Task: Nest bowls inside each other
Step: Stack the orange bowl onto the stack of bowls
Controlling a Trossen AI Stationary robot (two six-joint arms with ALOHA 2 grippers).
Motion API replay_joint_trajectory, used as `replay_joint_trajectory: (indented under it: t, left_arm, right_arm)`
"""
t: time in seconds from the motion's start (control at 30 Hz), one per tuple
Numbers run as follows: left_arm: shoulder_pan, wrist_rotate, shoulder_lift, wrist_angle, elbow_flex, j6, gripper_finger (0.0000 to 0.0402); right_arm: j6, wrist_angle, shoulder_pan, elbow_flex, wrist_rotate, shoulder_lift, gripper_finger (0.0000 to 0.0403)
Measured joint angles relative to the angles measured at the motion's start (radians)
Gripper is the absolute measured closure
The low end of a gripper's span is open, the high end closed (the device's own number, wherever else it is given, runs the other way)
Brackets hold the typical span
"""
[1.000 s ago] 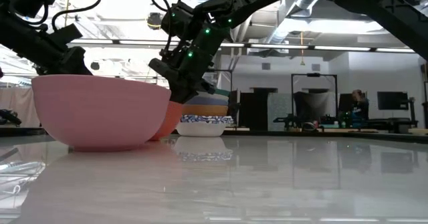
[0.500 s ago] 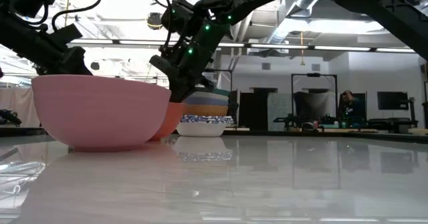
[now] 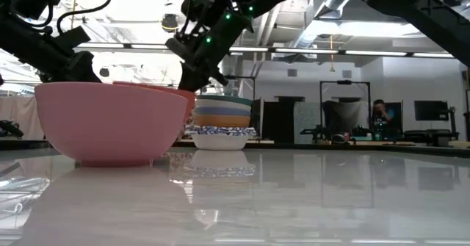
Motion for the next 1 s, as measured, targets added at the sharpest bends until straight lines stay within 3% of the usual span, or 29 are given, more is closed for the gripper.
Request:
replay_joint_trajectory:
  t: [0.33,0.57,1.0]
  left_arm:
    - [0.000,0.000,0.000,0.000,0.000,0.000,0.0212]
    - [0.000,0.000,0.000,0.000,0.000,0.000,0.0212]
    - [0.000,0.000,0.000,0.000,0.000,0.000,0.0212]
  right_arm:
    - [-0.089,-0.103,-0.055,0.120,-0.019,0.000,0.0396]
    - [-0.111,-0.124,-0.139,0.185,-0.224,0.000,0.0396]
    - [-0.122,-0.175,-0.289,0.234,-0.238,-0.042,0.0396]
